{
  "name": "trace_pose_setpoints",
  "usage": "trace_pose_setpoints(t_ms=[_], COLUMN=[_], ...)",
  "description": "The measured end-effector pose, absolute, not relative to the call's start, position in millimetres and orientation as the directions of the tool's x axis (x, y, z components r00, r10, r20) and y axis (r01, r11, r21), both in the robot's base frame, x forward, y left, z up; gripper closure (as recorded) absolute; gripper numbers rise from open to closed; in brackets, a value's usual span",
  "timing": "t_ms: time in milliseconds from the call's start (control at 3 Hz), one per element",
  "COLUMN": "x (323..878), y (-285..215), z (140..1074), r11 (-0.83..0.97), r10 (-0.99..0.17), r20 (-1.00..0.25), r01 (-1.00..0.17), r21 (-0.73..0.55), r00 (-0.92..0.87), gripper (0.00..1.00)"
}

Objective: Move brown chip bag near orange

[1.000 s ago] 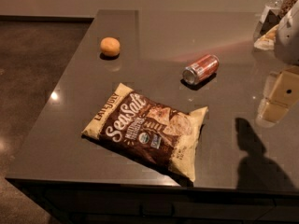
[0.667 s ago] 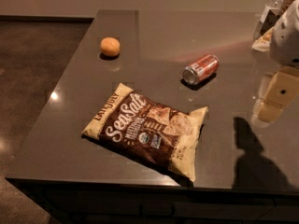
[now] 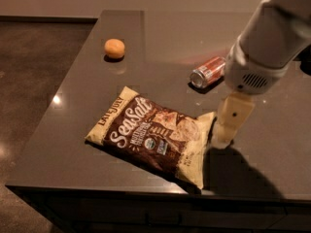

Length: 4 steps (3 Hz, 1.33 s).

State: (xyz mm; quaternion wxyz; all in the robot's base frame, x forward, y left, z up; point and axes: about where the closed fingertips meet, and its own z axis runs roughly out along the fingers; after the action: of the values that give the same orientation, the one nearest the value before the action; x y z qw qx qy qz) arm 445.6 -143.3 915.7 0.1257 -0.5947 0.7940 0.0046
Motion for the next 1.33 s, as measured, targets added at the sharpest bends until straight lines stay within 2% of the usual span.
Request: trace_pose_setpoints(t_ms=[667,1000,1333], x=[437,433,431], y=[-103,-86,-79], z=[866,848,843], r11=[0.224,0.181,0.163], r10=[-0.958,-0.966,-0.97], r20=[-0.204,-0.199,-0.192], r01=[-0.971,-0.982,-0.986], r21=[-0.08,-0.051,-0.038], r00=[-0.204,-0.167,-0.153], gripper=[0.0,0.04,0.26])
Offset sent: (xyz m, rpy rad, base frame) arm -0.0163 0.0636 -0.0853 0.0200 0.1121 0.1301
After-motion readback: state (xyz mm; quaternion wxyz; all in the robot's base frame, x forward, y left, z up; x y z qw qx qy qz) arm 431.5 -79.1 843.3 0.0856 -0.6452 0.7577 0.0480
